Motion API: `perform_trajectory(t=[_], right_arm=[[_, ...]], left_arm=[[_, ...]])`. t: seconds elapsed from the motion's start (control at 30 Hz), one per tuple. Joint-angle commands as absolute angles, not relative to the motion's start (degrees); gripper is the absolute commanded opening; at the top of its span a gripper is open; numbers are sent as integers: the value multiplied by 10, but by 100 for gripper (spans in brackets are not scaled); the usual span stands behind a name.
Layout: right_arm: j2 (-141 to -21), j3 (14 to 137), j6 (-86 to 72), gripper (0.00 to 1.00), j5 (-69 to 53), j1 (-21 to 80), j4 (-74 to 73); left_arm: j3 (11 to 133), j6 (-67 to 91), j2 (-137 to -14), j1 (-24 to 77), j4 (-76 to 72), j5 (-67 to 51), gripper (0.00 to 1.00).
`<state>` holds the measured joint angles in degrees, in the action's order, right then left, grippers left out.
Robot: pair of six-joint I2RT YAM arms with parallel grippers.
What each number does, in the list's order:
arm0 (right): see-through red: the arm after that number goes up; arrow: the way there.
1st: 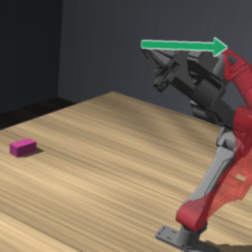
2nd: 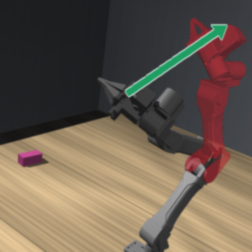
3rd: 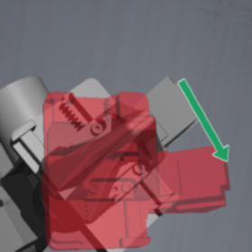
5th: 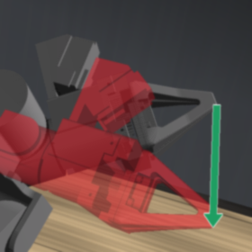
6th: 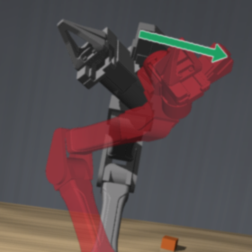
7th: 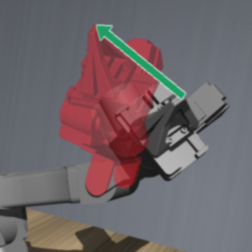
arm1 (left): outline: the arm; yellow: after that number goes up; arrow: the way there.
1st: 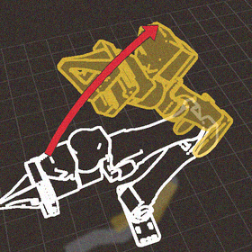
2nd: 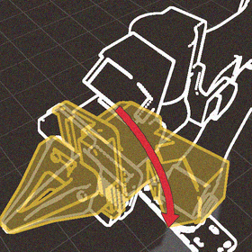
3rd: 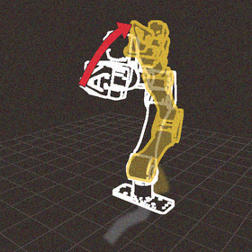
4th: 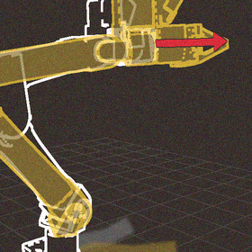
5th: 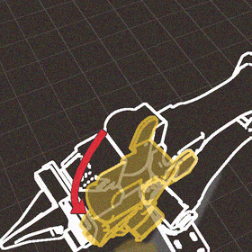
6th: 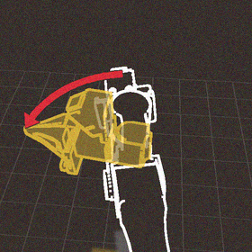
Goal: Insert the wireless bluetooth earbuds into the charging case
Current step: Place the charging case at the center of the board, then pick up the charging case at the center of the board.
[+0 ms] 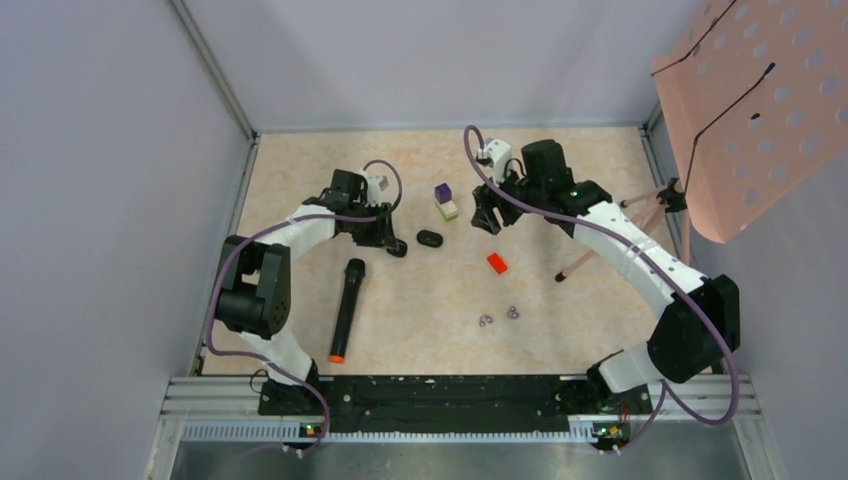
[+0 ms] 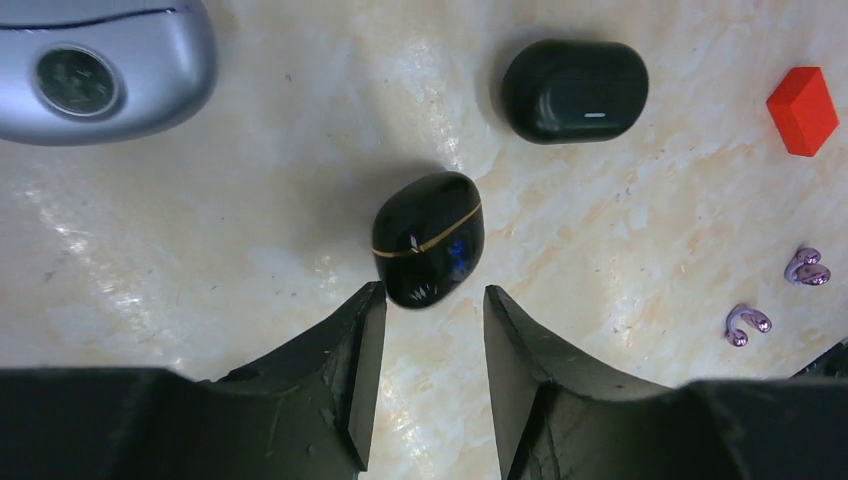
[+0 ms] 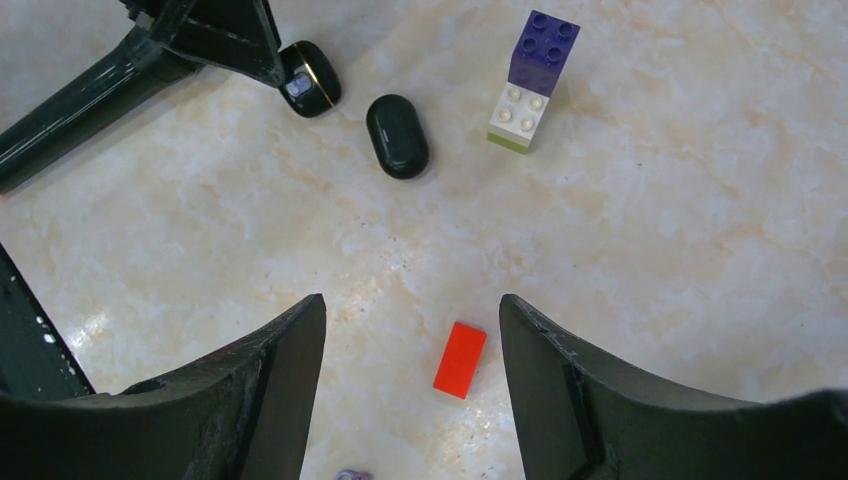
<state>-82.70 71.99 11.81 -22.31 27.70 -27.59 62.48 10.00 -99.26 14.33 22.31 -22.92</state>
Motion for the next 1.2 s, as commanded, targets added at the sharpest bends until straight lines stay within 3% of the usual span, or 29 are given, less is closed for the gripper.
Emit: perform_trajectory(t=[0.0, 0.23, 0.4, 0.5, 0.63, 0.93, 1.1, 1.17], right_arm=[[-832, 731, 120, 64, -217, 266, -263], [-829, 722, 124, 64, -217, 261, -264], [-833, 723, 136, 63, -220, 262, -259], [-837, 723, 170, 57, -246, 261, -256], [-861, 731, 223, 49, -281, 269, -251], [-986, 793, 270, 50, -256, 327, -206], [-1056, 850, 246, 52, -257, 356, -184], [-1082, 878, 214, 53, -254, 356, -188]], left_arm=[[637, 79, -939, 142, 224, -208, 48], [643, 50, -898, 141, 221, -175, 50], [690, 51, -895, 124, 220, -89, 51], [725, 70, -922, 106, 230, -43, 53], [753, 93, -956, 95, 242, -46, 54], [736, 108, -931, 70, 257, -61, 67], [726, 109, -965, 54, 246, -115, 66], [739, 108, -992, 54, 228, -128, 76]])
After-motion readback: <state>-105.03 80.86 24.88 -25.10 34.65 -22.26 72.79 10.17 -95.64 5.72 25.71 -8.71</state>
